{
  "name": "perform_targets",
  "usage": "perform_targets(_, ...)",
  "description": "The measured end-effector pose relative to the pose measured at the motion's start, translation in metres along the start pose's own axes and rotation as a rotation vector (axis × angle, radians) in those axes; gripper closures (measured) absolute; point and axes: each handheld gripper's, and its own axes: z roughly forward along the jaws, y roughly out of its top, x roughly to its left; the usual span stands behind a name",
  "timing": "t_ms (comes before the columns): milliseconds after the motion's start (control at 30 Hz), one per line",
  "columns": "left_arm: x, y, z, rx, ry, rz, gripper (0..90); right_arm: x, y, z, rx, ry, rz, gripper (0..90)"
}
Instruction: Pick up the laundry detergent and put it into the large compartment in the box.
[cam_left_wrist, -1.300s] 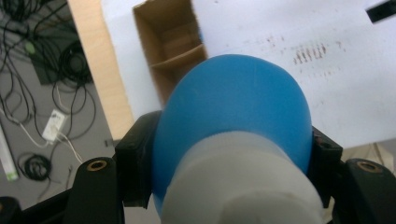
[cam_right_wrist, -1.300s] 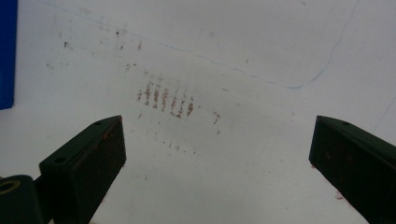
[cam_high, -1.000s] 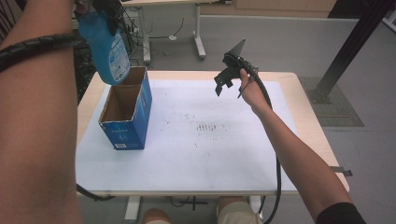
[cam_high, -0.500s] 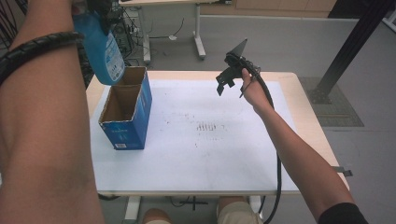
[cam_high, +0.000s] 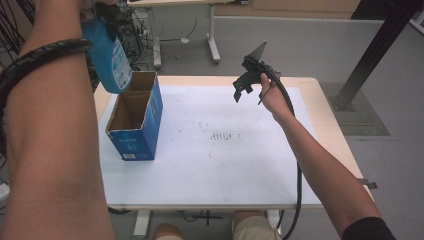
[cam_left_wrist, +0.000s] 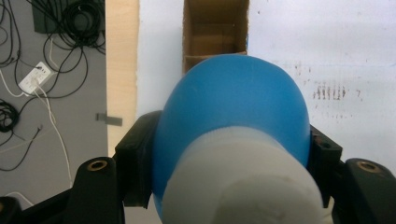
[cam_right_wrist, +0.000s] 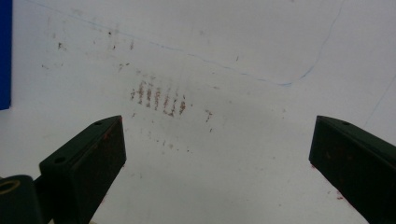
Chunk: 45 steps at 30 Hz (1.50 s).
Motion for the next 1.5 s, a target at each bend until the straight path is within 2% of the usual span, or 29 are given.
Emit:
perform_targets(200,0.003,0.000,0.006,-0.011,0.001,-0.006,35.8,-0.001,0.000,0.001,0.000,-0.003,0.002,3.8)
perform_targets(433,0.008,0.004,0.018,-0.002,-0.010,-0.009,35.8,-0.001,0.000,0.002,0.003,-0.004,0.005,3.8)
perform_targets(767,0.012,0.006,0.041,0.011,-0.018,-0.012,35.8,-0.004,-0.002,0.004,0.003,-0.007,0.016,3.8)
perform_targets(1100,0.016,0.009,0.072,0.036,-0.037,-0.012,35.9,0.000,-0.004,0.004,-0.001,-0.011,0.005,3.8)
perform_targets(1500,0.017,0.011,0.095,0.056,-0.038,-0.010,35.9,-0.005,-0.006,0.006,-0.003,-0.006,0.016,3.8)
